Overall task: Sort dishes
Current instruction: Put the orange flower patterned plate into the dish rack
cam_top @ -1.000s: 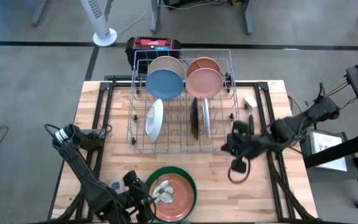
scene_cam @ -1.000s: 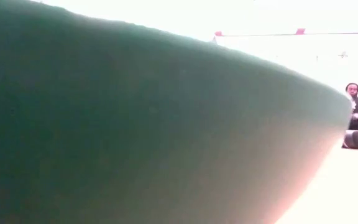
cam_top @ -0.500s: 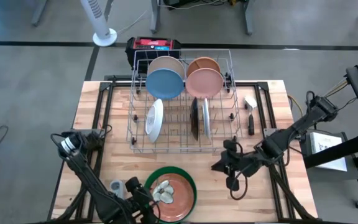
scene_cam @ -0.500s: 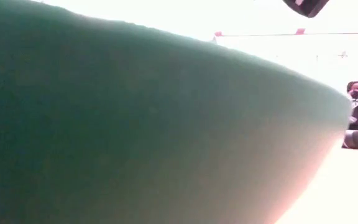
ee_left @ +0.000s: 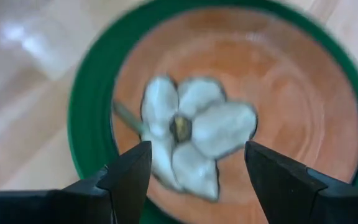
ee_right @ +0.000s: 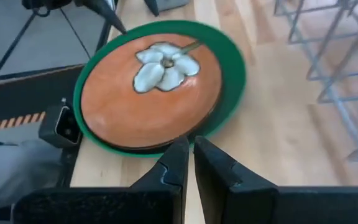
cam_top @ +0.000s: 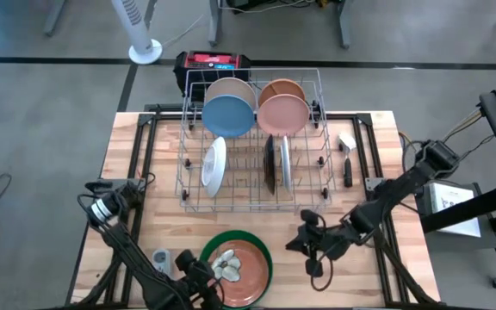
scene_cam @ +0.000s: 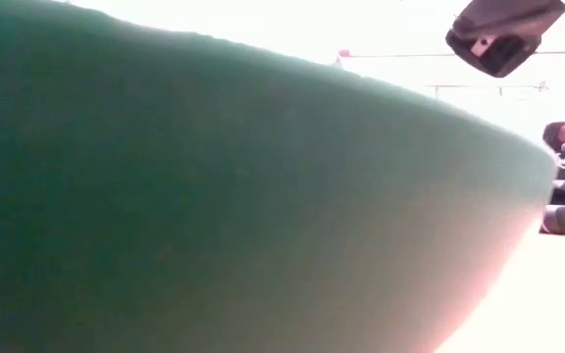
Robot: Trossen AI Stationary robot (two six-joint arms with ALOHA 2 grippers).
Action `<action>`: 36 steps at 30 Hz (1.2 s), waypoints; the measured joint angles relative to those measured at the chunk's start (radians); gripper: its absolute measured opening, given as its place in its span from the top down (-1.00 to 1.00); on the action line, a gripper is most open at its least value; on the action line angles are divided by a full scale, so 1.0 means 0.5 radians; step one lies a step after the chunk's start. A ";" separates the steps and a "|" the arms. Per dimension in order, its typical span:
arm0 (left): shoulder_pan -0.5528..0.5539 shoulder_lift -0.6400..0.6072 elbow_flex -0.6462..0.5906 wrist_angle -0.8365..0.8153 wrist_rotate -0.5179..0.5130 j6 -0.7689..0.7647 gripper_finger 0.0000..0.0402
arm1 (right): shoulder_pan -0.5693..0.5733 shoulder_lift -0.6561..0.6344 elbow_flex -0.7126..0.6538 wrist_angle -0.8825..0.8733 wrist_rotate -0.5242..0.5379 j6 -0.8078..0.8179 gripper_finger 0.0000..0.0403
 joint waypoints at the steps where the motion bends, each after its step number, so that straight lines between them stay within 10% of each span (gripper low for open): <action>1: -0.001 0.009 0.000 0.002 0.047 -0.030 -0.23 | 0.013 0.042 0.001 0.035 -0.002 0.011 0.91; 17: -0.001 0.133 0.001 -0.005 0.294 -0.245 -0.23 | 0.067 0.692 0.229 0.473 -0.004 0.014 0.86; 36: 0.002 0.214 0.002 0.001 0.236 -0.357 -0.23 | -0.083 0.931 0.732 -0.038 0.017 0.140 0.04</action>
